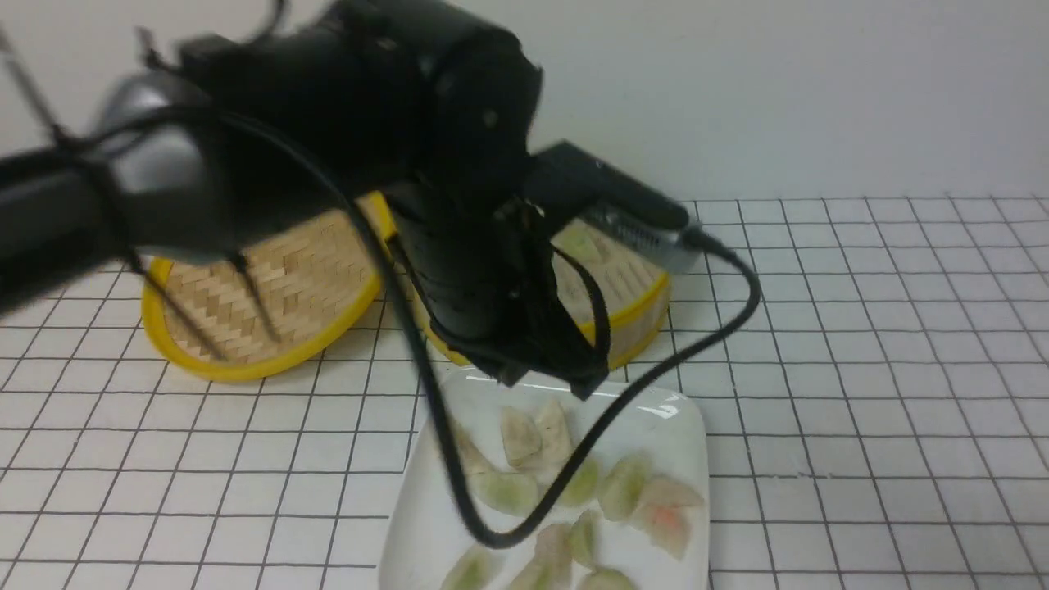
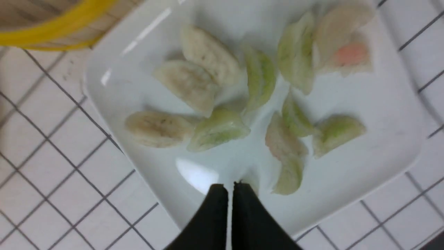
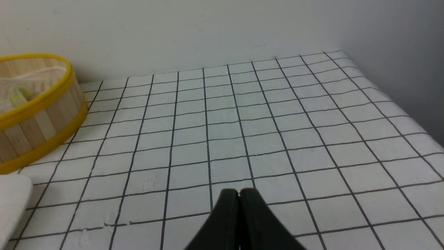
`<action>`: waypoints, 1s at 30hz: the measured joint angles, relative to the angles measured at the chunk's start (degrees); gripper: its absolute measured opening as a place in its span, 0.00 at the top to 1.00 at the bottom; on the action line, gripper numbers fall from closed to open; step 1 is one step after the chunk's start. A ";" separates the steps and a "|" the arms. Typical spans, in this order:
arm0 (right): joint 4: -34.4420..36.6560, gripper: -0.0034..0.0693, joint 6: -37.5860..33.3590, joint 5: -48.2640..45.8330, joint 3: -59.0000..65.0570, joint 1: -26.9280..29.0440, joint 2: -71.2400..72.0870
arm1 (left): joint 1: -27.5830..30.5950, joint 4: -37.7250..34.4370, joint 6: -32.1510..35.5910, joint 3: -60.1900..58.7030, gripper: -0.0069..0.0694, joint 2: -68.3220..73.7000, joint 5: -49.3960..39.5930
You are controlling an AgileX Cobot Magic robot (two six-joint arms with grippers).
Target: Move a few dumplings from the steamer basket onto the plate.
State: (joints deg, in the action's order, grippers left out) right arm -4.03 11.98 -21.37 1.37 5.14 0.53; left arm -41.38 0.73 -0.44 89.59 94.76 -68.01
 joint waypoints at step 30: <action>0.00 0.97 0.00 0.00 0.00 0.00 0.00 | 0.00 2.39 -1.36 -25.68 0.92 -48.59 22.23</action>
State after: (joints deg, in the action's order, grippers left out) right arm -4.03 11.98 -21.37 1.37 5.14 0.53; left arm -41.38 3.12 -1.80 63.91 46.17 -45.78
